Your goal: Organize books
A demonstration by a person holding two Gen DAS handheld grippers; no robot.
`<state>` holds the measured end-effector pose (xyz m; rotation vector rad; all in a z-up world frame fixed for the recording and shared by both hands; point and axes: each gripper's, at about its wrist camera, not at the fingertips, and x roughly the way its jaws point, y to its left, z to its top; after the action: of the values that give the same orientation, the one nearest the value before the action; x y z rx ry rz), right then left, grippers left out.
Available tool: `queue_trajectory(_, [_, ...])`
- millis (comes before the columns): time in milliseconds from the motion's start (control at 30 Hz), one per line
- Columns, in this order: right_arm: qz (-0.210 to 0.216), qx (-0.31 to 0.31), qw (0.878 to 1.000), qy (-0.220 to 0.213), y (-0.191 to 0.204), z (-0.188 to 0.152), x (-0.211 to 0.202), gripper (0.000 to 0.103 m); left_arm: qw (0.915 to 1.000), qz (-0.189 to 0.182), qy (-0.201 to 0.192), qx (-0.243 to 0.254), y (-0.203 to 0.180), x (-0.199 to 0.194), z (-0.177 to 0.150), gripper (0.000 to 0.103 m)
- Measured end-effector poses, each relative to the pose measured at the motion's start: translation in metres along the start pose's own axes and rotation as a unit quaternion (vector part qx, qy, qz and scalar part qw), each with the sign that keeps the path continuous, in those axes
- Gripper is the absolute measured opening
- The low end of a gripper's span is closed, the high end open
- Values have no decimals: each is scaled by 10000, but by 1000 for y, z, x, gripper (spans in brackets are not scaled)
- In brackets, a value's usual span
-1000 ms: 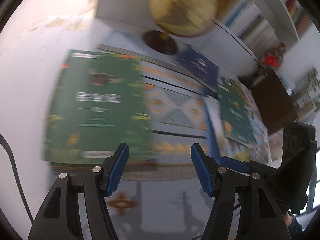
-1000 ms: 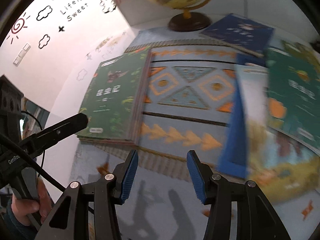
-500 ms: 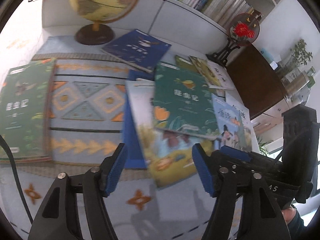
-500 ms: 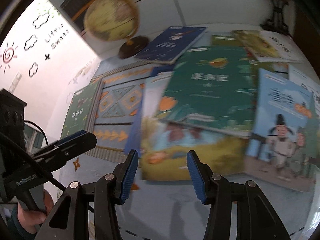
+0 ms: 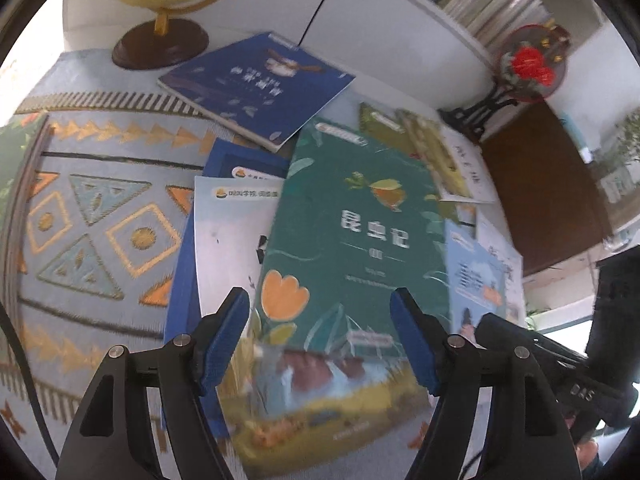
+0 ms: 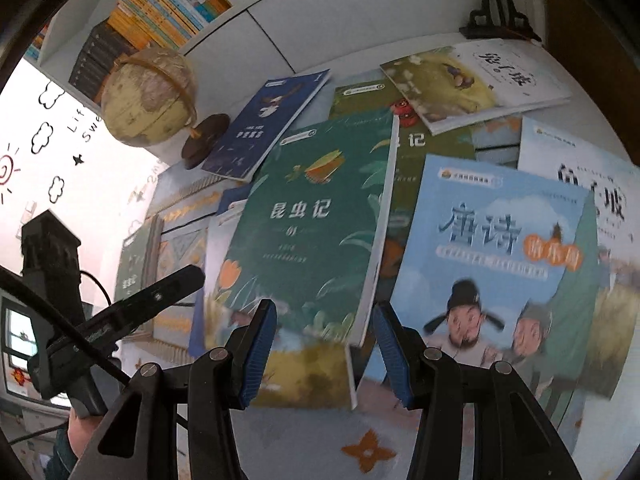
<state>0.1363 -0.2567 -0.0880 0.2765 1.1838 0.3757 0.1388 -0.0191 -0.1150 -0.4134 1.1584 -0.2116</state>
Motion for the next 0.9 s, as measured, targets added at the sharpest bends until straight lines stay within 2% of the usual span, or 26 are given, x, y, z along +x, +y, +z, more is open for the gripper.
queue_trajectory(233, [-84,-69,9999,103,-10,17,29,46,9997,54,204,-78,3,27,3,71])
queue_trajectory(400, [-92,-161,9997,171,-10,25,43,39,9999,-3,161,23,-1,31,4,71])
queue_trajectory(633, [-138,-249,9993,242,-8,21,49,38,9994,-230,239,60,-6,31,-4,72])
queue_trajectory(700, [-126,-352,9991,196,-5,20,41,38,9985,-422,355,-5,-9,31,-10,72])
queue_trajectory(800, [209,-538,9980,264,4,16,27,38,9923,-1062,620,-131,-22,35,-26,70])
queue_trajectory(833, [196,-631,9975,238,9,12,23,33,9920,-1093,624,-94,-27,34,-31,70])
queue_trajectory(900, [-110,-924,9955,156,12,0,12,32,9932,-1000,589,23,-34,30,-40,70])
